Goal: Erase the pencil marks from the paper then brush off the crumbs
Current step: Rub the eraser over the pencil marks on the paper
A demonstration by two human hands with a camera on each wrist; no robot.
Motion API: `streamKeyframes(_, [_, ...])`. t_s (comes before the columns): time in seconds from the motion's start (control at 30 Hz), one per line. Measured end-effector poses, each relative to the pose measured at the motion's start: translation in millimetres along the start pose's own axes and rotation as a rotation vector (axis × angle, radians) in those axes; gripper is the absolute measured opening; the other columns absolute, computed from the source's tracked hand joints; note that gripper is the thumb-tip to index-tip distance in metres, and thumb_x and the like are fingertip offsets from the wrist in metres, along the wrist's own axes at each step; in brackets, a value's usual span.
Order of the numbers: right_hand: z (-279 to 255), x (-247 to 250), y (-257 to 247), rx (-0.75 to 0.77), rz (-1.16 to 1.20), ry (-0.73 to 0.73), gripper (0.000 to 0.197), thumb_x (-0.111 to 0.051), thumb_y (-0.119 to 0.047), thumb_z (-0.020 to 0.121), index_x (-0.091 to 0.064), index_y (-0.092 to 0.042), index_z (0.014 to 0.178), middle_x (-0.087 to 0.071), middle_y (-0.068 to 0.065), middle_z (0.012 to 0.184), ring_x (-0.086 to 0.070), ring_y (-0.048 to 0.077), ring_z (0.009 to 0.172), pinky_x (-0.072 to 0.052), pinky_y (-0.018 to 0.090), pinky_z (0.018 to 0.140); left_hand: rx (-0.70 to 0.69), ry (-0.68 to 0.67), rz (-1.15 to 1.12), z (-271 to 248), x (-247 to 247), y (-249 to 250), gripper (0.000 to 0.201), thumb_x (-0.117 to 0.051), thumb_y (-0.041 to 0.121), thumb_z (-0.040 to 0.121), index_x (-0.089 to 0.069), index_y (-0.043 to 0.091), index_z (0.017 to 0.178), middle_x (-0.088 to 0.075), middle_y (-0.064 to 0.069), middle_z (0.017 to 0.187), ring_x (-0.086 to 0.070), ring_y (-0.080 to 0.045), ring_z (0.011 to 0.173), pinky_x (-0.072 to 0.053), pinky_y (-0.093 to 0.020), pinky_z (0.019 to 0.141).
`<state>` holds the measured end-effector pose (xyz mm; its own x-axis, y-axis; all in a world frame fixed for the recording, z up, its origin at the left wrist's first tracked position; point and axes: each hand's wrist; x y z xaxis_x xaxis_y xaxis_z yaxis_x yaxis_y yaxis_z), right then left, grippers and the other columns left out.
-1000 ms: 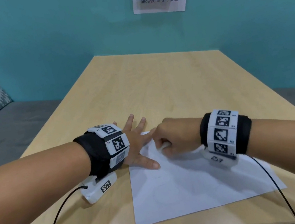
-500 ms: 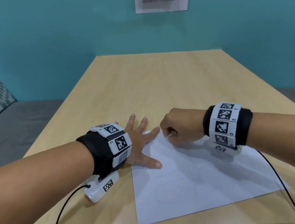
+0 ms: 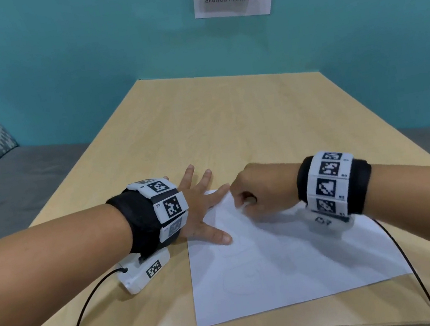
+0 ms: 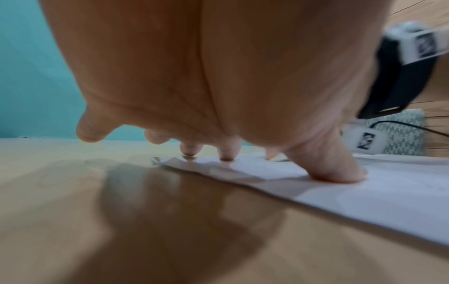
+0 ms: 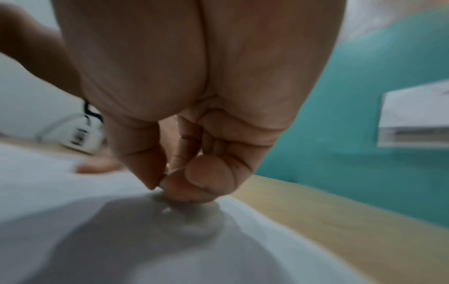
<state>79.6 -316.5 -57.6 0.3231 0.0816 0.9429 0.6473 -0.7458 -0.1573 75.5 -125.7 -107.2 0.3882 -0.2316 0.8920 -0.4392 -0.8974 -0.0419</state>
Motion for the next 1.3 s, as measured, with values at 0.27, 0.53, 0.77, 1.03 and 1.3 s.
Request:
streamKeyframes(0.27, [-2.5,-4.2,-12.0,0.051,0.001,-0.028,0.013,-0.055,-0.010,0.082,-0.059,-0.018,0.073,-0.054,-0.012,0.061,-0.049,0.006,0.055,-0.043,0.022,0.059,0.000,0.011,0.002,-0.9,-0.3,-0.5,0.113,-0.048,0.088,0.072,0.018,0.045,0.153,0.027,-0.003,0.163,0.037,-0.039,0.141,0.010,-0.069,0.109])
streamKeyframes(0.53, [-5.0,-7.3,-10.9,0.058,-0.012,-0.008,0.011,-0.054,-0.011,0.082,-0.062,-0.013,0.074,-0.054,-0.010,0.061,-0.048,0.009,0.054,-0.044,0.025,0.057,0.001,0.022,0.001,-1.0,-2.1,0.2,0.114,-0.048,0.088,0.071,0.019,0.044,0.153,0.026,-0.004,0.163,0.037,-0.039,0.141,0.011,-0.069,0.109])
streamKeyframes(0.77, [0.8,0.5,11.4,-0.030,-0.004,0.052,0.011,-0.056,-0.013,0.081,-0.064,-0.016,0.075,-0.063,-0.006,0.069,-0.056,0.016,0.063,-0.051,0.031,0.063,0.011,0.015,-0.011,-2.4,-0.4,1.5,0.114,-0.049,0.088,0.071,0.019,0.044,0.152,0.028,-0.003,0.162,0.038,-0.038,0.141,0.012,-0.068,0.110])
streamKeyframes(1.03, [-1.1,1.5,18.2,-0.034,0.012,0.071,0.012,-0.056,-0.012,0.081,-0.068,-0.011,0.080,-0.066,-0.003,0.073,-0.055,0.016,0.064,-0.048,0.029,0.063,0.015,0.013,0.001,-3.9,1.4,3.8,0.114,-0.050,0.086,0.073,0.018,0.043,0.153,0.028,-0.003,0.162,0.037,-0.039,0.141,0.012,-0.067,0.110])
streamKeyframes(1.3, [-2.3,-0.4,15.3,-0.016,0.013,0.068,0.012,-0.056,-0.012,0.080,-0.068,-0.012,0.079,-0.066,-0.005,0.072,-0.056,0.014,0.063,-0.052,0.032,0.065,0.009,0.011,0.010,-3.0,1.1,3.1,0.114,-0.050,0.086,0.073,0.019,0.043,0.153,0.028,-0.005,0.162,0.037,-0.040,0.141,0.013,-0.067,0.110])
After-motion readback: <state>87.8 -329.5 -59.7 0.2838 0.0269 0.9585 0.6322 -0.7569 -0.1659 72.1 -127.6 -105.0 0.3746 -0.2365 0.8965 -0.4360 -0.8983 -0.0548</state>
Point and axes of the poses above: each hand's wrist, its own z-axis towards the middle knuckle, its own x-axis out of the back of the hand, y = z × x
